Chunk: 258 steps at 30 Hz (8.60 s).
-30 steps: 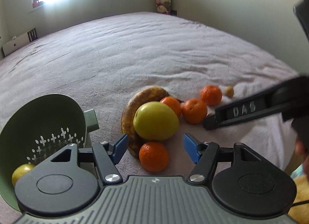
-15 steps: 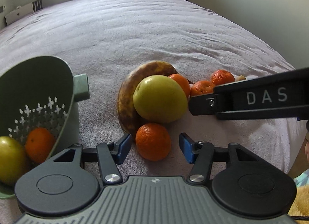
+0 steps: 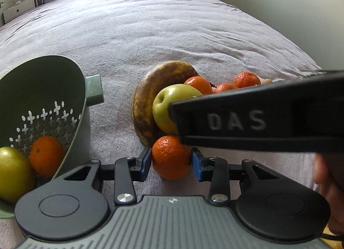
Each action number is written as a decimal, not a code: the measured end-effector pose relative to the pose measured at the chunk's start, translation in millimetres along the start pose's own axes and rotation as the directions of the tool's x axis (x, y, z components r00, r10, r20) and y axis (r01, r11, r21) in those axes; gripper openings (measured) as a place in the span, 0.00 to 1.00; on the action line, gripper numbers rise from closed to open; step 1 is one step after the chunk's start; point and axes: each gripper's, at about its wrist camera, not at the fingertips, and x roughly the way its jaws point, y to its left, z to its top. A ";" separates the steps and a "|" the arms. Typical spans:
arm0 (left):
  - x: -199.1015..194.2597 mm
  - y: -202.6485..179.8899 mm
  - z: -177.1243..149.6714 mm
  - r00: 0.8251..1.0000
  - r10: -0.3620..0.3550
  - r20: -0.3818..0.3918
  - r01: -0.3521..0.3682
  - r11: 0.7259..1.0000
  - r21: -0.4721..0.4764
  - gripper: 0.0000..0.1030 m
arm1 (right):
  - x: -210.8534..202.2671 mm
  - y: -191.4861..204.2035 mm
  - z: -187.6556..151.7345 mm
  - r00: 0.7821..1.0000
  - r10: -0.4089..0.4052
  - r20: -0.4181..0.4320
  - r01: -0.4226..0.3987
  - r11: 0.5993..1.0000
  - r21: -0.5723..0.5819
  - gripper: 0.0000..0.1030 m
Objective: Organize fruits
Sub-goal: 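Grasp a mandarin with left gripper while right gripper grasps the second yellow-green pear, then carry the mandarin with left tool while right tool carries the pear to the colander, then lower the mandarin into the colander and open left gripper while right tool lowers the pear, then open right gripper to release the pear into the colander, then withdraw both tools, then move both open tools from the colander toward the mandarins beside the banana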
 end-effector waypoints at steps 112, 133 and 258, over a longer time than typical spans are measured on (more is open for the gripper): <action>-94.0 183.0 13.8 0.994 0.054 0.098 0.003 0.864 -0.504 0.42 | 30.6 138.3 38.8 0.995 0.101 -0.006 -0.099 0.956 -0.278 0.64; -52.7 190.3 9.7 0.996 0.089 0.026 -0.064 0.868 -0.493 0.42 | 70.9 157.6 37.5 1.000 0.014 0.018 -0.005 0.908 -0.420 0.64; -30.3 -42.4 10.8 0.980 -0.007 0.201 -0.030 0.983 0.179 0.77 | -49.8 -76.2 -26.8 0.986 -0.168 -0.004 0.162 0.945 0.283 0.53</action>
